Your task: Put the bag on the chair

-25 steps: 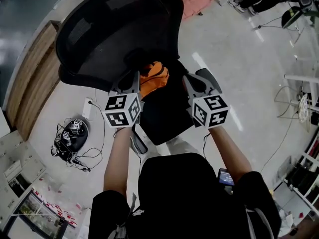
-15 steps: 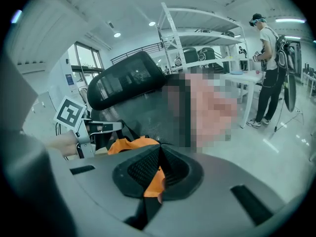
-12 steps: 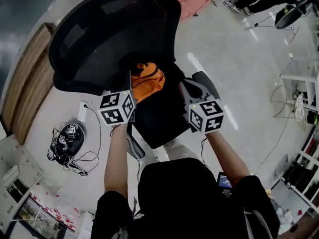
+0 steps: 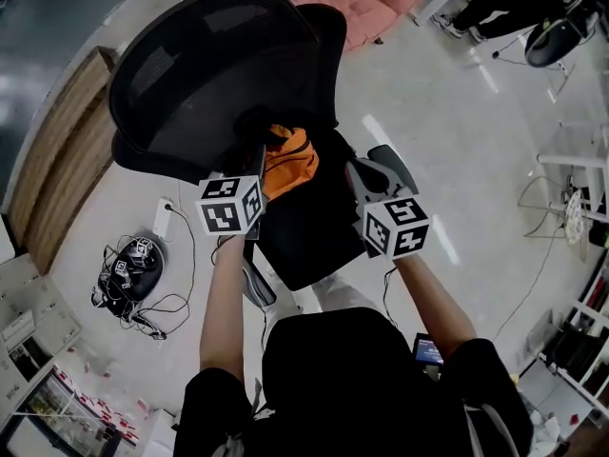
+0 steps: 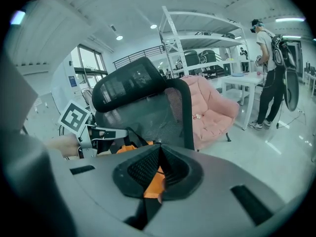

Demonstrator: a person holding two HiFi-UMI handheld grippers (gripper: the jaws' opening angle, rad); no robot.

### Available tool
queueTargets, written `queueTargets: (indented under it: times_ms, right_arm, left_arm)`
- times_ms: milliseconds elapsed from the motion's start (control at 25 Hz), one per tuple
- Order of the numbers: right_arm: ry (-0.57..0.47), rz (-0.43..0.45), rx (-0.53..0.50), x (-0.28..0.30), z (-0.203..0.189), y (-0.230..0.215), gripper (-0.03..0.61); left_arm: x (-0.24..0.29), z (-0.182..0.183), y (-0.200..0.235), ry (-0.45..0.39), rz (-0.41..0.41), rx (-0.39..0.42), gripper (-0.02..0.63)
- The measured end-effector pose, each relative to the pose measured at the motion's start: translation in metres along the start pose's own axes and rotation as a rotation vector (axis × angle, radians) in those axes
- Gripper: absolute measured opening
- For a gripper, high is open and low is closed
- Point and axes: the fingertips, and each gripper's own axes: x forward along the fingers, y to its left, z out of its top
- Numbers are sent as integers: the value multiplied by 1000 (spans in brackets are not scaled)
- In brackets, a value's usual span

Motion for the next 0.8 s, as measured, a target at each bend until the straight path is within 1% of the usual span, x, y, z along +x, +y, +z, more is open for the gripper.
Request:
queueTargets:
  times_ms: [120, 320, 400, 600, 800]
  right_arm:
    - [-5, 2, 1, -5, -1, 1, 2]
    - [-18, 1, 1, -14, 1, -3, 2]
    - [-27, 1, 1, -18, 5, -1, 2]
    - [-56, 1, 0, -30, 14, 5, 2]
    - [-81, -7, -5, -47, 17, 14, 2]
  left_arm:
    - [-3, -3, -1, 4, 1, -21, 129]
    - [-11, -1, -5, -16, 25, -19, 155]
    - [-18, 1, -7, -27, 15, -29, 156]
    - [-39, 7, -15, -52, 4, -17, 156]
    - [-62, 3, -32, -54, -32, -11, 156]
